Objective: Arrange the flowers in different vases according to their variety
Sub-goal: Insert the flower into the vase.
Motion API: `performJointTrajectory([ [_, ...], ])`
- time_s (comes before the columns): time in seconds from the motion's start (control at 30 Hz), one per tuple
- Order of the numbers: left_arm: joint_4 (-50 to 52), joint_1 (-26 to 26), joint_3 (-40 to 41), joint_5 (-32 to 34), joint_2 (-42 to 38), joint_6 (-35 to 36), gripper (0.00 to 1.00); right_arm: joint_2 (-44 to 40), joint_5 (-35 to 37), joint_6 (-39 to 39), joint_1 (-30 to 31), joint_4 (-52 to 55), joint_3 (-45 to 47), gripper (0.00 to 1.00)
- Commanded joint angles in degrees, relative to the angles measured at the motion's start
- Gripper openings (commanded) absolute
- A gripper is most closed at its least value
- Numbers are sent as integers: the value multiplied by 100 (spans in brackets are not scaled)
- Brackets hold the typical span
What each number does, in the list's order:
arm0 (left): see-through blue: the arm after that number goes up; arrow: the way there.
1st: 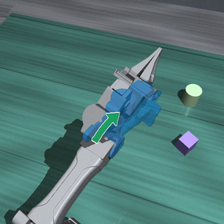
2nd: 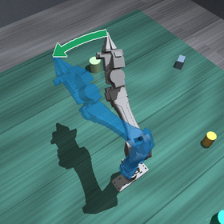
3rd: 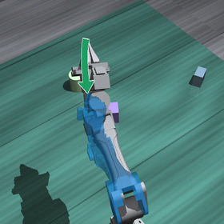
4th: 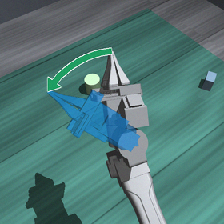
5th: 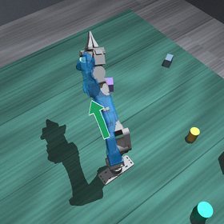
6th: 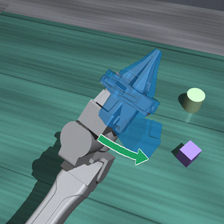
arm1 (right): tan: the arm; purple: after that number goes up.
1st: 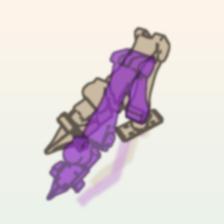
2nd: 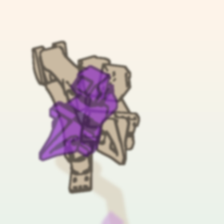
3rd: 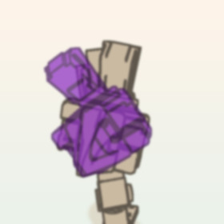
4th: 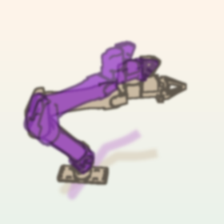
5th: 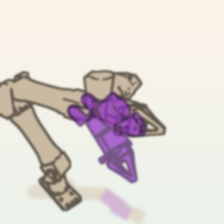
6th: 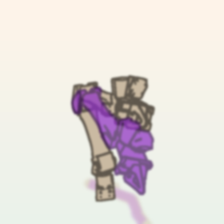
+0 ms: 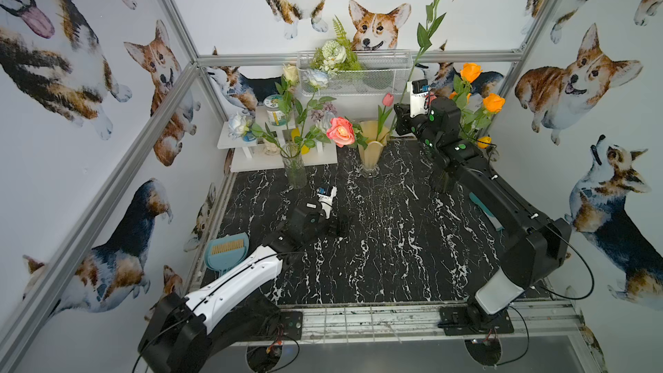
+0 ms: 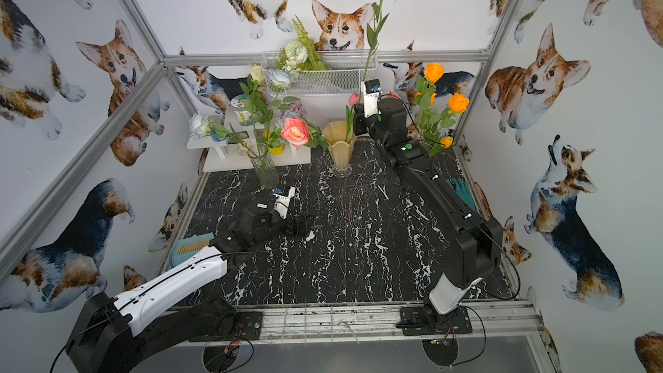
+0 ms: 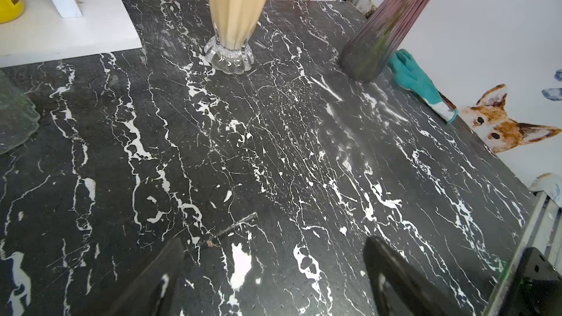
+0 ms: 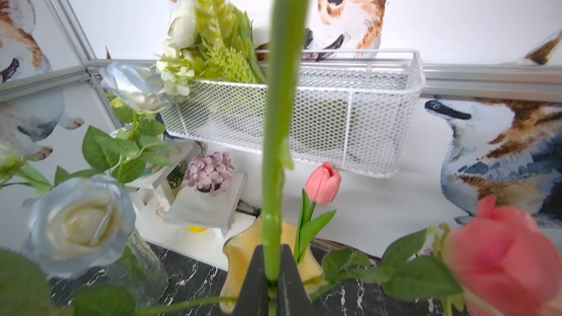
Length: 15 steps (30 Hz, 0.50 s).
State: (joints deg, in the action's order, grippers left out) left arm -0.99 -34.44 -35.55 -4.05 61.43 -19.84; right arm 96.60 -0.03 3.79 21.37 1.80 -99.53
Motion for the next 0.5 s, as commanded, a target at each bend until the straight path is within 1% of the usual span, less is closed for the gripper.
performJointTrajectory([
  [0.0, -114, 42, 53, -102, -42, -48, 99, 451, 4, -153, -9, -49, -586, 0],
  [0.07, -120, 73, 70, -110, -59, -56, 99, 752, -27, -131, -6, 12, -857, 0],
  [0.17, -145, 125, 93, -139, -70, -56, 99, 1042, -41, -73, -2, -25, -1004, 0],
  [0.47, -149, 258, 120, -210, -61, -47, 99, 1412, -35, -57, 146, -136, -727, 0],
])
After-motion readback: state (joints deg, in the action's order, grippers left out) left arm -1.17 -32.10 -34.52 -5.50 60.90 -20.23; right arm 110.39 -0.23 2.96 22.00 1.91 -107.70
